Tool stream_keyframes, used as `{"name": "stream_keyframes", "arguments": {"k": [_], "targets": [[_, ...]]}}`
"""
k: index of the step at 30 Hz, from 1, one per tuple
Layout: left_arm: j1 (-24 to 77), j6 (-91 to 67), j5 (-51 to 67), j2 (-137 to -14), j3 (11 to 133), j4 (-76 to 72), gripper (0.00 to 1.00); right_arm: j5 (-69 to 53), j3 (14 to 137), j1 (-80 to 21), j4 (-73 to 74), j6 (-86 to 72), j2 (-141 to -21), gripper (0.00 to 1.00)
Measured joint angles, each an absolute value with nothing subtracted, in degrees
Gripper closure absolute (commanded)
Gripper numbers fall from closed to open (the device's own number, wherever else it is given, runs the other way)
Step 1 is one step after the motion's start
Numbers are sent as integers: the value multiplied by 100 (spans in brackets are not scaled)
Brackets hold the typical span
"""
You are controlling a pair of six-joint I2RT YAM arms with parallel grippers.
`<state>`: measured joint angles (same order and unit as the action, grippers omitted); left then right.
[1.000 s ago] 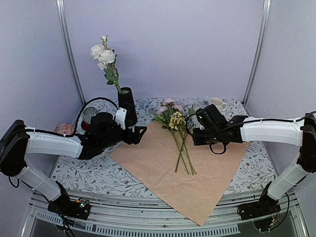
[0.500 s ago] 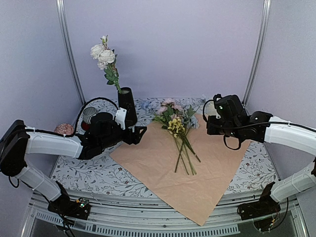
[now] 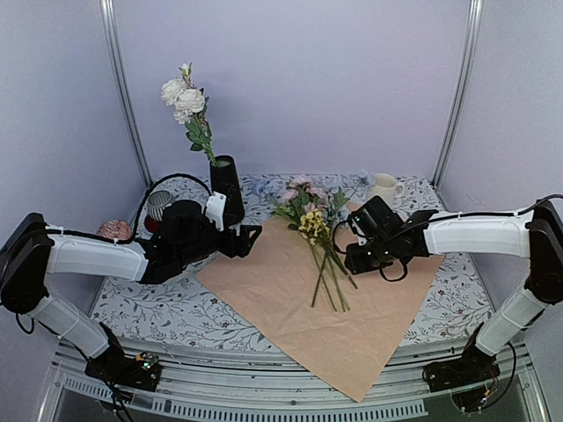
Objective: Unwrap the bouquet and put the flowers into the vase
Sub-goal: Pick up the fake flower from the flattened wrapping paper.
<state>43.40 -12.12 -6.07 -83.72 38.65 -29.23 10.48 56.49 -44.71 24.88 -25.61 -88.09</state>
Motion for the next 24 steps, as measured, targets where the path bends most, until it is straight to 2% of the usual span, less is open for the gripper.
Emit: {"name": "stream_keyframes", "arguments": {"k": [3, 11, 17, 24], "targets": [[4340, -1208, -607, -8372, 3865, -2921, 14, 897, 5793, -4471, 2506, -2438, -9253, 55], [4340, -1201, -607, -8372, 3872, -2921, 14, 821, 6062, -4471, 2429, -2298, -9808, 53], [4340, -1201, -607, -8372, 3896, -2919, 14, 819, 6167, -4471, 2366, -2287, -10252, 43], [4340, -1199, -609, -8372, 3896, -2919, 14, 705, 6311, -4399, 2285, -2290, -10405, 44]]}}
